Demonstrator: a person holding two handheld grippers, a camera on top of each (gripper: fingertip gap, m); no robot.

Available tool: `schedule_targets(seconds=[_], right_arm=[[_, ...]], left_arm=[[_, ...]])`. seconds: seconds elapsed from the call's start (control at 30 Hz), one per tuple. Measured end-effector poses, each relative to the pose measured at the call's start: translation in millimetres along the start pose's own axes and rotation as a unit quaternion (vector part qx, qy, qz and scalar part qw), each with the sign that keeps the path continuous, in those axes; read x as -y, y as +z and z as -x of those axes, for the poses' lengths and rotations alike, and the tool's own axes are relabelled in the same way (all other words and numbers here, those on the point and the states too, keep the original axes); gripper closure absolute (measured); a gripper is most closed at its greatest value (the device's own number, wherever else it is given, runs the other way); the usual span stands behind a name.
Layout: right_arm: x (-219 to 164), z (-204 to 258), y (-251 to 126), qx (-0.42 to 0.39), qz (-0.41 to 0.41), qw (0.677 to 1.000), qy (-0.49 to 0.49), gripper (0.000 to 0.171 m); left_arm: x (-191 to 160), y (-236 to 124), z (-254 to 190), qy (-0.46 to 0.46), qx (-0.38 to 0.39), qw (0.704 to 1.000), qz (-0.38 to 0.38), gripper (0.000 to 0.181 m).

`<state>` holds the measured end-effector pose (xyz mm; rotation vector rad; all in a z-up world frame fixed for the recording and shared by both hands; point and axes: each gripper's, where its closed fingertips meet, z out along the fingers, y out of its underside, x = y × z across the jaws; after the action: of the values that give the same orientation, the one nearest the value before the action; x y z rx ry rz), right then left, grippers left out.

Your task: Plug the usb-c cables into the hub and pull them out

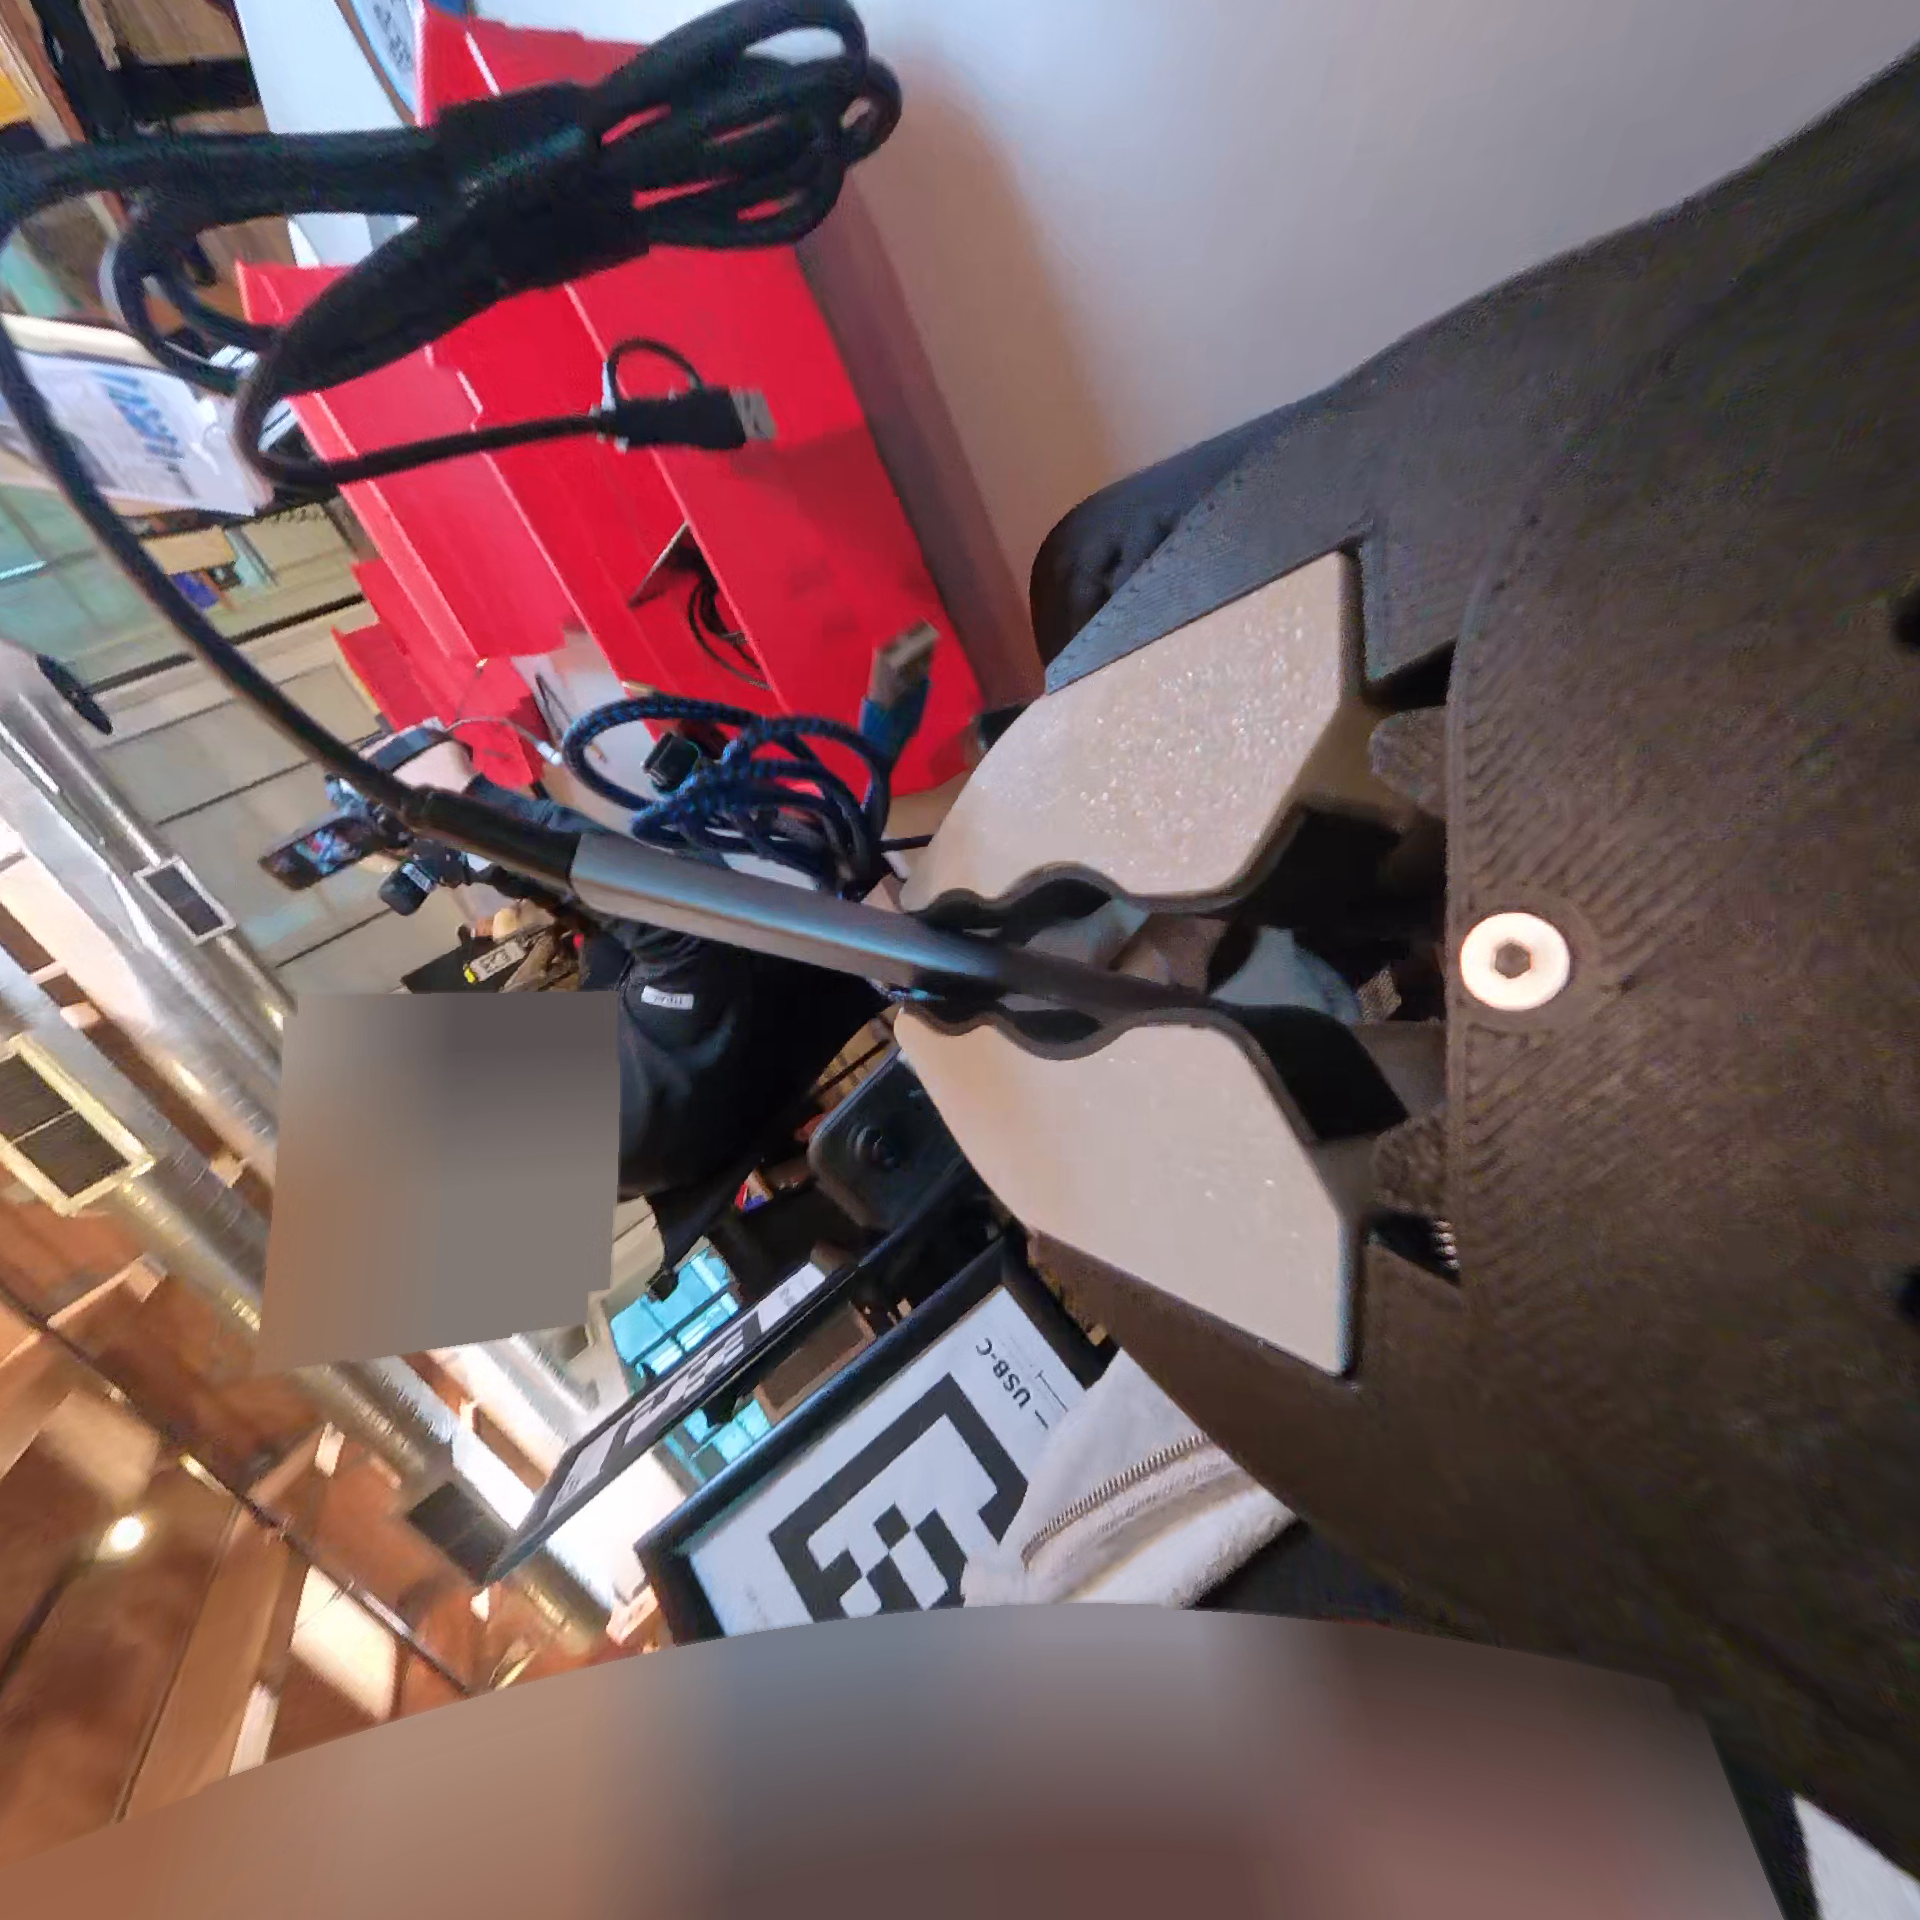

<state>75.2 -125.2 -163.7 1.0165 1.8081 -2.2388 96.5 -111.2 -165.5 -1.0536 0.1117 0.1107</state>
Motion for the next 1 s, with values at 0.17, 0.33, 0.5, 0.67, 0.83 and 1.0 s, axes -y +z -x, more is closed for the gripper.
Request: schedule_targets(seconds=[0.17, 0.33, 0.5, 0.67, 0.83, 1.0], right_arm=[[25, 7, -17, 0.044, -0.081, 0.994, 0.063, 0.161], [45, 1, -41, -0.024, -0.08, 0.997, -0.007, 0.161], [82, 12, -61, -0.062, -0.071, 0.993, -0.071, 0.16], [120, 27, -85, -0.079, -0.108, 0.985, -0.113, 0.161], [149, 27, -113, -0.129, -0.135, 0.972, -0.141, 0.161], [181, 34, -152, -0.198, -0.154, 0.948, -0.196, 0.161]], left_arm=[[-9, -10, 21, 0.055, 0.056, 0.994, 0.072, 0.139], [-6, -15, 5, 0.02, -0.013, 0.998, 0.062, 0.141], [-4, -19, 10, -0.013, -0.015, 1.0, 0.012, 0.143], [-20, -21, 20, -0.016, 0.015, 1.0, 0.018, 0.144], [-18, -24, 29, -0.047, 0.031, 0.998, -0.001, 0.144], [-18, -26, 34, -0.067, 0.035, 0.997, -0.009, 0.144]])
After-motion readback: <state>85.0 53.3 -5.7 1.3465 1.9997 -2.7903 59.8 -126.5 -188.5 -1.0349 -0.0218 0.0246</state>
